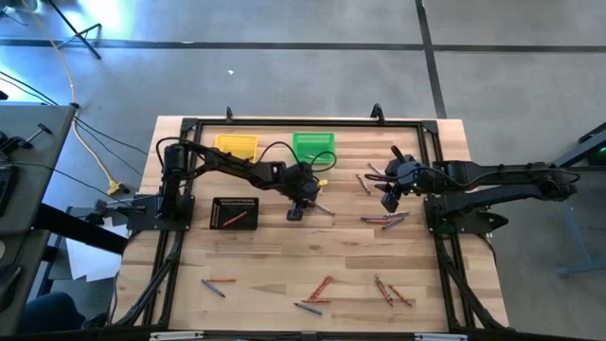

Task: Sort crayons
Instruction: Put the gray crayon into the green bin

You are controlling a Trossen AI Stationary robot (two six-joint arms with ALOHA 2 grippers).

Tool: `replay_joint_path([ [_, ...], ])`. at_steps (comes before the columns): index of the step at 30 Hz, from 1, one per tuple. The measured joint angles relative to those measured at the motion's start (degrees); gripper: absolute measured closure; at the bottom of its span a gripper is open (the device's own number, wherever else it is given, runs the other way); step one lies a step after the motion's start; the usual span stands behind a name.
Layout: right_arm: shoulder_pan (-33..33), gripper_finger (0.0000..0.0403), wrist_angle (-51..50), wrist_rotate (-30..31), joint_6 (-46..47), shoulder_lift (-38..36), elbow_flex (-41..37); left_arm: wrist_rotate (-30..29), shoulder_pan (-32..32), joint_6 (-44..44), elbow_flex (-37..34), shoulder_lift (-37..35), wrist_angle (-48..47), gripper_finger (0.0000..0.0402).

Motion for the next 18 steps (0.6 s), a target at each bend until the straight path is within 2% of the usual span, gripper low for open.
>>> replay_joint_path([
  [4,0.01,0.0279,-0.01,0.0,0.0,0.0,0.0,-0.01,-0.32,0.01,-0.07,0.0,0.55,0.0351],
  [12,0.0,0.0279,0.0,0.0,0.0,0.0,0.0,-0.02,-0.39,-0.08,-0.17,0.14,2.03,0.0357],
  [18,0.0,0.0279,0.0,0.0,0.0,0.0,0.0,-0.17,-0.93,-0.51,-0.08,0.13,1.35,0.0395],
])
